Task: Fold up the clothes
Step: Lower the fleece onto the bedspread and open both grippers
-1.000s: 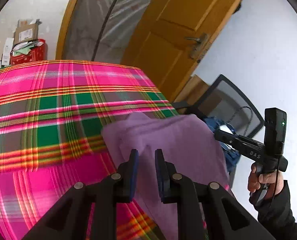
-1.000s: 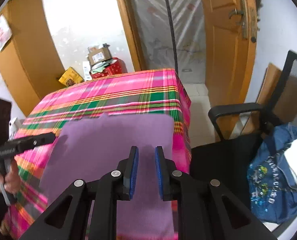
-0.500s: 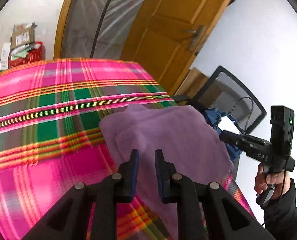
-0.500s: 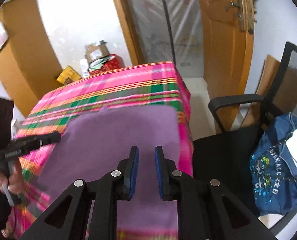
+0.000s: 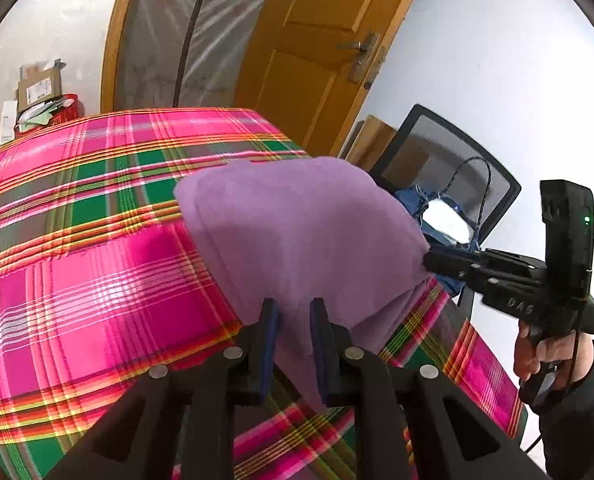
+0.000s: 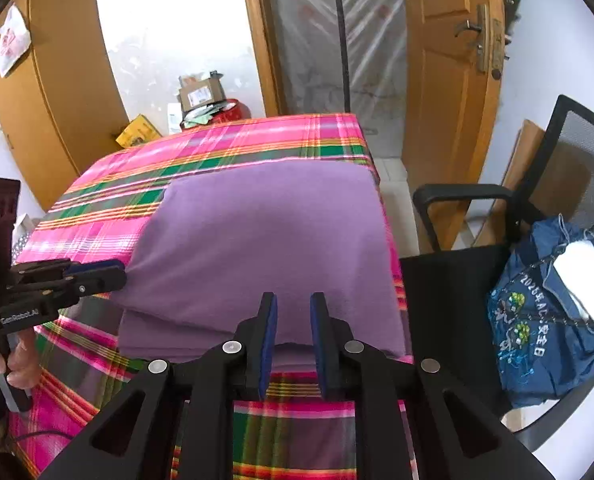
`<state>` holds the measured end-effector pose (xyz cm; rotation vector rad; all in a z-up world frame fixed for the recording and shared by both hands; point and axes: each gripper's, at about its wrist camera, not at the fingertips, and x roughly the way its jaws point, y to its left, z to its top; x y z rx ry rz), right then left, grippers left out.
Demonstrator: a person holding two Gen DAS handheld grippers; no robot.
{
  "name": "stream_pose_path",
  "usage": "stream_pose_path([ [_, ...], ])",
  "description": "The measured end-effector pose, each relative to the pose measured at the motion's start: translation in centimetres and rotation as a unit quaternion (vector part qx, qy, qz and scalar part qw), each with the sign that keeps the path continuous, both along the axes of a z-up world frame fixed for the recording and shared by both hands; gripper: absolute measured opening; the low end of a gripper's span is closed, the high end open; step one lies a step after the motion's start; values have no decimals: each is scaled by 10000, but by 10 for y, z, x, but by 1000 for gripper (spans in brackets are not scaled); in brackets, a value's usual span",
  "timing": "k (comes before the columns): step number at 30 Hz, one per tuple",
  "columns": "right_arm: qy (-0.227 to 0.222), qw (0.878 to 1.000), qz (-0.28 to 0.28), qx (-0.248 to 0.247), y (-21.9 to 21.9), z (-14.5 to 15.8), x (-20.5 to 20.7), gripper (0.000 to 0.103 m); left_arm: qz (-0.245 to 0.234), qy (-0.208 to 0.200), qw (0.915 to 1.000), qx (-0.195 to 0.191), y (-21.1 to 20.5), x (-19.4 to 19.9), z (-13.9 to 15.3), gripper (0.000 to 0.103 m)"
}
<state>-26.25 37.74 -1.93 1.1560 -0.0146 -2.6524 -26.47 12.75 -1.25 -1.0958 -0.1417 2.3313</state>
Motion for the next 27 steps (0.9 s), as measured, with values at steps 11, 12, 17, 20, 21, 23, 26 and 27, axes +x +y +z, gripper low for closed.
stream_pose_path([
  [11, -42, 9986, -358, 395, -18, 5, 26, 24, 42, 3, 9998, -204, 4, 24, 9, 17],
  [12, -13, 9982, -397, 442, -21, 7, 33, 24, 63, 26, 9998, -199, 1, 31, 11, 17],
  [17, 142, 9981, -405, 451, -36, 13, 65, 26, 85, 36, 9998, -203, -7, 61, 16, 17],
  [20, 214, 9981, -377, 448, -44, 17, 84, 27, -11, 37, 9996, -279, -7, 75, 16, 17],
  [21, 220, 9979, -392, 464, -47, 18, 89, 27, -37, 33, 9995, -318, -7, 79, 15, 17],
  [23, 225, 9977, -404, 491, -51, 19, 99, 27, -39, 44, 9993, -359, -8, 88, 16, 17],
  [26, 237, 9977, -433, 474, -55, 21, 113, 27, -2, 104, 9993, -352, -12, 101, 21, 17],
  [27, 250, 9976, -451, 460, -56, 22, 119, 27, 13, 127, 9993, -348, -14, 106, 23, 17],
])
